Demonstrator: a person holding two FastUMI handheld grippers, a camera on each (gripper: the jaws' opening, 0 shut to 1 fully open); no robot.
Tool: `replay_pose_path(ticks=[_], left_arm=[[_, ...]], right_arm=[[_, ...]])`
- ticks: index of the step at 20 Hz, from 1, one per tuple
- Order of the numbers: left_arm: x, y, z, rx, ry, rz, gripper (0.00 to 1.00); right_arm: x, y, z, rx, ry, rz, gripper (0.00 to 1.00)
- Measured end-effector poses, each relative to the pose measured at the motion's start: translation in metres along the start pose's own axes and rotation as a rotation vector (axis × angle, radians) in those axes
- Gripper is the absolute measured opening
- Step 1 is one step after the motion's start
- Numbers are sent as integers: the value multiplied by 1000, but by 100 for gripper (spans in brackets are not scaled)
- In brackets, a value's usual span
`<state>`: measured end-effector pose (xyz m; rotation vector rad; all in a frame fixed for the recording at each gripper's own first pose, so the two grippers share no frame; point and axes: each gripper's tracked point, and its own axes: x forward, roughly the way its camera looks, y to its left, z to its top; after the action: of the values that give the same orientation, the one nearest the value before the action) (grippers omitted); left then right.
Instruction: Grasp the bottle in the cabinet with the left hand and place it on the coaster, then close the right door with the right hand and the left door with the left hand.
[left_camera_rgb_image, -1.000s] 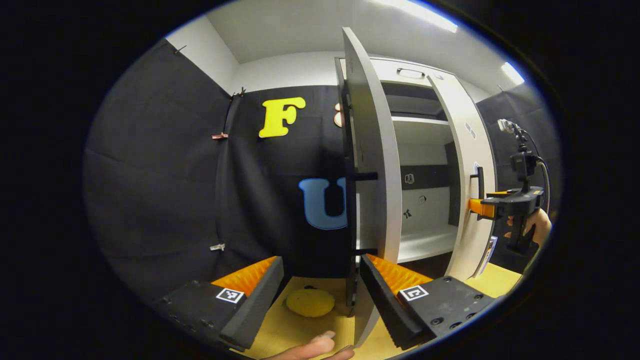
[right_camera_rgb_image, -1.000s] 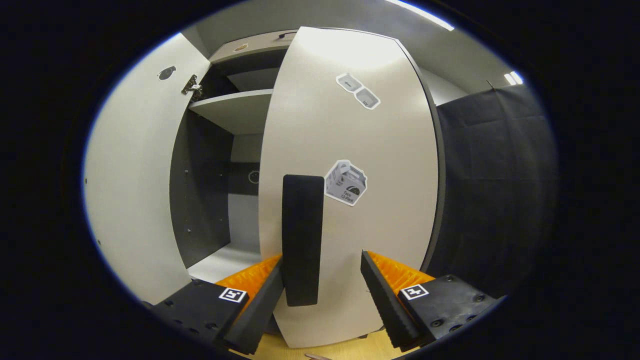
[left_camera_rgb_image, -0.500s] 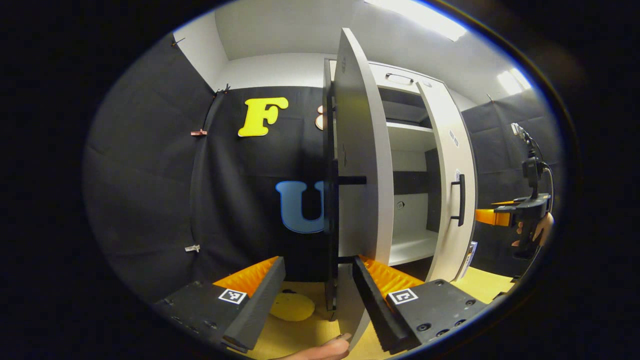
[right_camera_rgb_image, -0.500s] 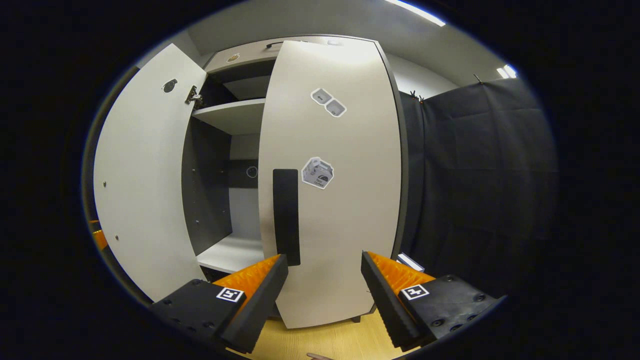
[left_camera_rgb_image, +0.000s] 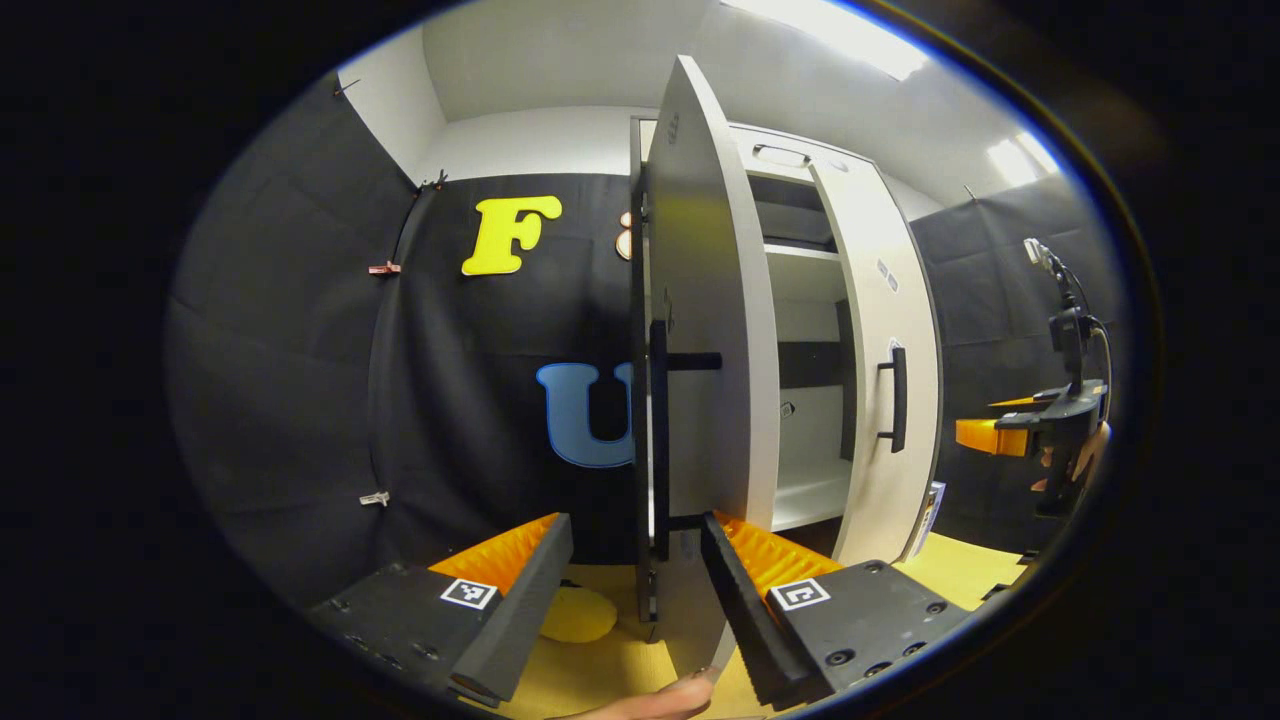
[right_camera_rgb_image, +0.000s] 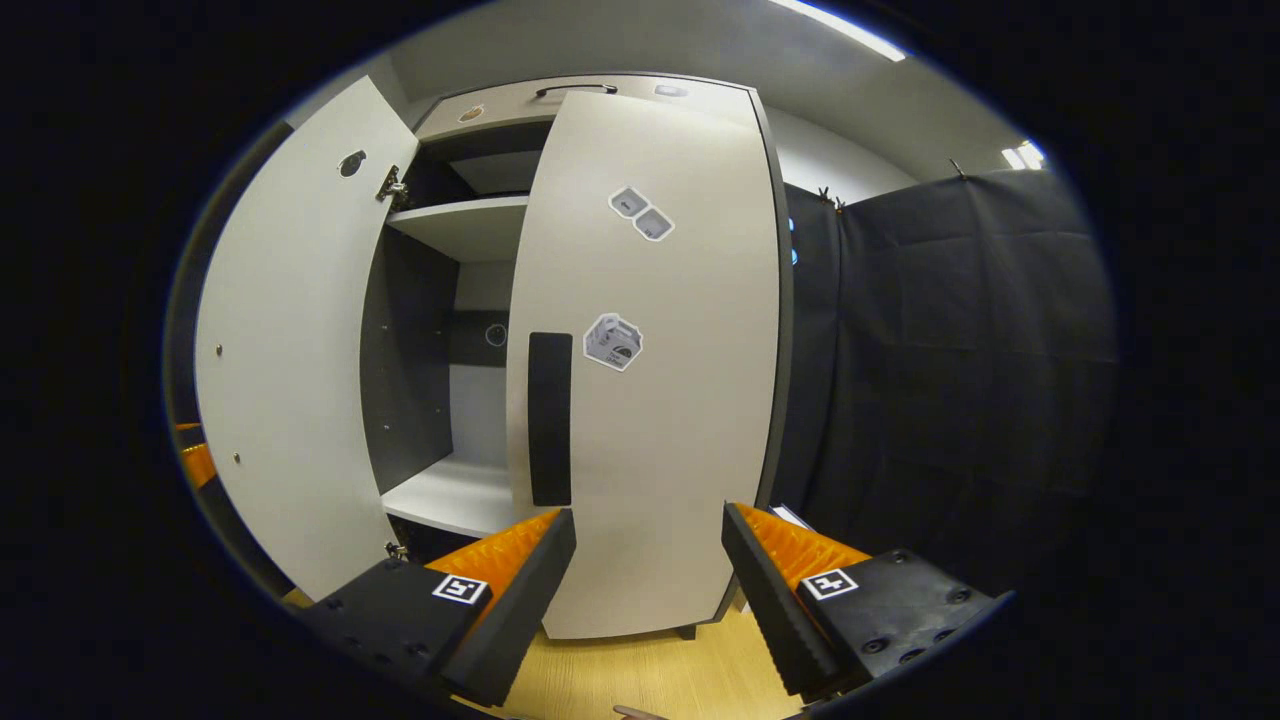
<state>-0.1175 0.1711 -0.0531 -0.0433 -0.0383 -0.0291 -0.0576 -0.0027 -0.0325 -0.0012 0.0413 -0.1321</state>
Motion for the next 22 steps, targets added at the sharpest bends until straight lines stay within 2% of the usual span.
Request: replay_pose_path(ticks=[6,13,14,15,18,22], left_arm=[[4,-34,2,5,-10,16,84],[32,-92,3,23,-11,-29,84],[37,-101,3,36,-8,-35,81],[40,-110,5,42,-9,-42,88],[41,-139,5,29,-10,-88,89],[33,-146,4,58,-5,-88,89]], right_arm=[[19,-4,0,-4,4,66,98],[34,-29,-2,-46,4,106,98],[34,-35,-1,-50,3,107,98],[34,-38,1,-53,-1,111,98],[29,-51,1,-67,-12,116,98],[23,-59,-6,-83,-1,113,98]])
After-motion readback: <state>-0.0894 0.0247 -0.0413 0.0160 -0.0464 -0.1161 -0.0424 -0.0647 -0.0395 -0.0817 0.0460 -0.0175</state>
